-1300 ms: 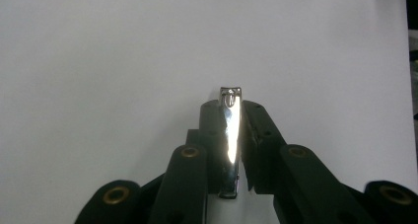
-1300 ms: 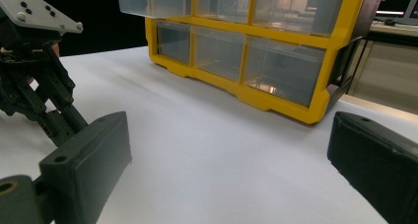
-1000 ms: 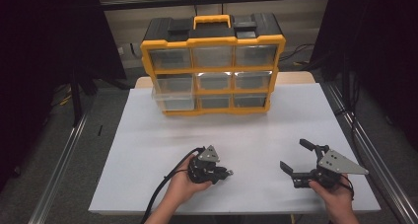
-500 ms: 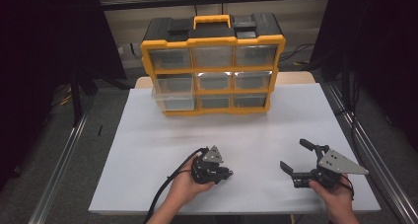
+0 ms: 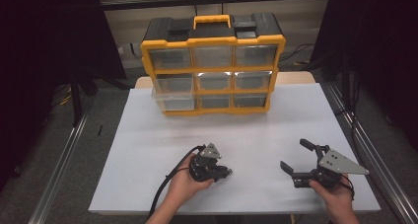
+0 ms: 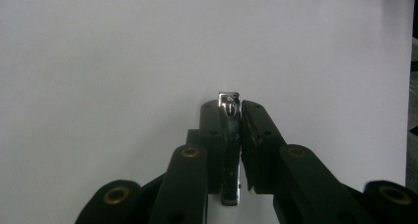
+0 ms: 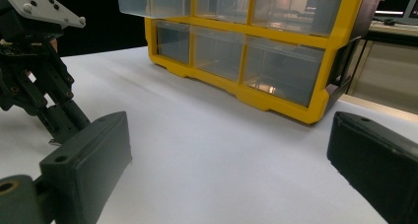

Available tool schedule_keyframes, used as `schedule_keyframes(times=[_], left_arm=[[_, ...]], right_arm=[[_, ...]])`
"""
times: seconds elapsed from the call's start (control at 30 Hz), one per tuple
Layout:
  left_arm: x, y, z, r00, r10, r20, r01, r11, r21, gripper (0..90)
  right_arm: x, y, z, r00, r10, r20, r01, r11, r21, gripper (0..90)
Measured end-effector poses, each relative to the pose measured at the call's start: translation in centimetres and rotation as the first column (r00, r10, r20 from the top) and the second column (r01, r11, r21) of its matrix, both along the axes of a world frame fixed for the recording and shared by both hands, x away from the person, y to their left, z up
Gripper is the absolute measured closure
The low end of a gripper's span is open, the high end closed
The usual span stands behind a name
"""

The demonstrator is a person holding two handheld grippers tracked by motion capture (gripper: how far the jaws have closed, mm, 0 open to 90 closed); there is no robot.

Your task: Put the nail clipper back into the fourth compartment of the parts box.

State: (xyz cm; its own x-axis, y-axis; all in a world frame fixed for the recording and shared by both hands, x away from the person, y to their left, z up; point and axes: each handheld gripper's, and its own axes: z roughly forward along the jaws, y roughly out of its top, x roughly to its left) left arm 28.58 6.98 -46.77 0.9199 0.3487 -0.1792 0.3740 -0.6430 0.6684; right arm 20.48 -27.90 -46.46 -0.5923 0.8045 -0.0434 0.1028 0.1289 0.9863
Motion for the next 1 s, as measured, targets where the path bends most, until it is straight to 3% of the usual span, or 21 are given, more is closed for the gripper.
schedule_keyframes(times=[0.03,0.07,0.13,0.17,0.2,0.27,0.33,0.47,0.57,0.6,0.63,0.77,0.87,0.9,0.93,1.0], left_arm=[[-0.1,0.0,0.0,0.9994,0.027,-0.019,-0.028,0.9991,-0.032,80.6],[0.0,0.2,0.3,0.9971,0.048,-0.059,-0.053,0.9952,-0.082,90.0],[0.3,0.5,0.6,0.9968,0.069,-0.039,-0.072,0.9945,-0.077,90.0],[0.4,0.7,0.7,0.9974,0.065,-0.033,-0.066,0.9963,-0.055,90.0],[0.4,0.7,0.5,0.9965,0.063,-0.056,-0.066,0.9955,-0.067,90.0],[0.4,0.8,0.3,0.997,0.062,-0.046,-0.065,0.996,-0.061,90.0],[0.2,0.6,0.2,0.9981,0.056,-0.027,-0.057,0.9965,-0.06,83.2],[-0.3,0.2,0.3,0.9982,0.051,-0.031,-0.054,0.9951,-0.082,76.9],[-0.4,0.0,0.2,0.9983,0.05,-0.03,-0.052,0.9969,-0.06,74.5],[-0.3,0.0,0.1,0.9985,0.045,-0.031,-0.048,0.9962,-0.072,73.5],[-0.3,-0.2,0.0,0.9982,0.058,-0.015,-0.059,0.9957,-0.071,72.2],[-0.1,-1.0,-0.4,0.9977,0.065,-0.019,-0.066,0.9962,-0.057,71.4],[-0.4,-1.7,-0.8,0.9981,0.055,0.029,-0.055,0.9985,0.001,71.7],[-0.4,-1.7,-0.7,0.9982,0.053,0.028,-0.054,0.9985,0.015,74.0],[-0.5,-1.8,-0.8,0.9966,0.065,0.051,-0.066,0.9977,0.014,76.0],[-0.5,-1.8,-0.8,0.9964,0.063,0.056,-0.064,0.9978,0.016,78.4]], right_arm=[[0.0,0.0,0.0,1.0,-0.001,0.0,0.001,1.0,0.0,2.6],[0.0,0.0,0.0,1.0,-0.004,-0.003,0.004,1.0,0.0,2.6],[0.0,0.0,0.0,1.0,-0.002,-0.002,0.002,1.0,0.007,2.6],[0.0,0.0,0.0,1.0,-0.002,-0.002,0.002,1.0,0.007,2.6],[0.0,0.0,0.0,1.0,-0.003,-0.004,0.003,1.0,0.006,2.6],[0.0,0.0,0.0,1.0,-0.002,-0.003,0.002,1.0,0.006,2.6],[0.0,0.0,0.0,1.0,-0.003,-0.002,0.003,1.0,0.006,2.6],[0.0,-0.1,0.0,1.0,-0.002,-0.002,0.002,1.0,0.009,2.7],[0.0,-0.1,0.0,1.0,-0.001,-0.002,0.001,1.0,0.007,2.7],[0.0,-0.1,0.0,1.0,-0.002,-0.002,0.002,1.0,0.007,2.6],[0.0,-0.1,0.0,1.0,-0.002,-0.002,0.002,1.0,0.006,2.6],[0.0,0.0,0.0,1.0,-0.003,-0.004,0.003,1.0,0.002,2.7],[0.0,0.0,0.0,1.0,-0.002,-0.004,0.002,1.0,0.005,2.7],[0.0,-0.1,0.0,1.0,0.001,-0.002,-0.001,1.0,0.004,2.7],[0.0,-0.1,0.0,1.0,-0.005,-0.001,0.005,1.0,0.002,2.7],[0.0,-0.2,-0.1,1.0,-0.004,-0.004,0.004,1.0,0.004,2.7]])
